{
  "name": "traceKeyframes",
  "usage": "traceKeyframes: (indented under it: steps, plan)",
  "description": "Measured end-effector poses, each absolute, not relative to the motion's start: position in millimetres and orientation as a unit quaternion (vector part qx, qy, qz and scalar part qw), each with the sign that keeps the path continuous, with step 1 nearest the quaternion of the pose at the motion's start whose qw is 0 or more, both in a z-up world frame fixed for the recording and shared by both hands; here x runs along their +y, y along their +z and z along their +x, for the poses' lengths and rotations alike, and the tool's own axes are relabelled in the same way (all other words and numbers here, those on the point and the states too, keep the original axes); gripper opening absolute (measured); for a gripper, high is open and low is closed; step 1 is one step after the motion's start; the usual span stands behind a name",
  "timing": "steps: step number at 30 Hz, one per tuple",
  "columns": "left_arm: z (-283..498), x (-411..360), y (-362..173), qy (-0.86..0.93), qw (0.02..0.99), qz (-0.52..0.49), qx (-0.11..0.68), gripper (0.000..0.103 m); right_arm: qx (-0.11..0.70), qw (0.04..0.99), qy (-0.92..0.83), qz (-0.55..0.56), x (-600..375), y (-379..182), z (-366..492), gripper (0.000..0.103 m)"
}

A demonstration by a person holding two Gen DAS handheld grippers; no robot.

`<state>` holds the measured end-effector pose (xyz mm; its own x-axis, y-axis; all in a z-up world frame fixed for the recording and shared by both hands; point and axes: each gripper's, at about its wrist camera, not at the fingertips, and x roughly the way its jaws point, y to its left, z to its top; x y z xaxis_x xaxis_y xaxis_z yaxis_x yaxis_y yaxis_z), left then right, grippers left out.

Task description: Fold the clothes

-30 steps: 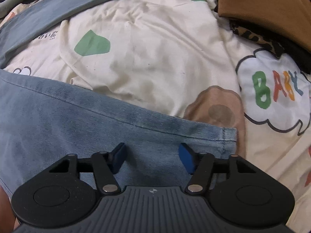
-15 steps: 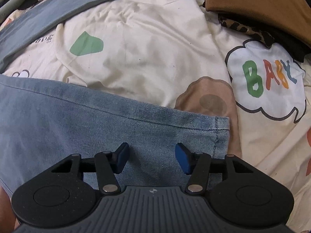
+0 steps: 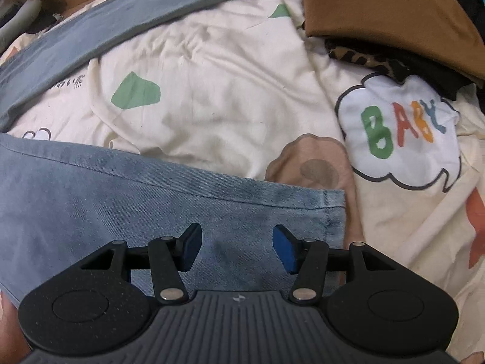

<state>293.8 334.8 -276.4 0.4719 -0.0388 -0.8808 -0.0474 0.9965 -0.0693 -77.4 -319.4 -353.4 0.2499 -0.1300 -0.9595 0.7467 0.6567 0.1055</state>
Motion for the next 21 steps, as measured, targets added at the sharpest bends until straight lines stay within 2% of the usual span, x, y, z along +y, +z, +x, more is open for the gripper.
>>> traceKeyframes:
  steps: [8, 17, 21]
  plan:
    - [229, 347, -301, -0.003, 0.856, -0.085, 0.51, 0.036, 0.535, 0.73, -0.315, 0.287, -318, -339, -89, 0.057]
    - [159, 383, -307, 0.011, 0.844, -0.083, 0.53, 0.037, 0.531, 0.719, -0.334, 0.298, -316, -329, -98, 0.057]
    - [131, 408, -303, 0.031, 0.838, -0.099, 0.536, 0.041, 0.524, 0.71, -0.344, 0.322, -316, -328, -106, 0.058]
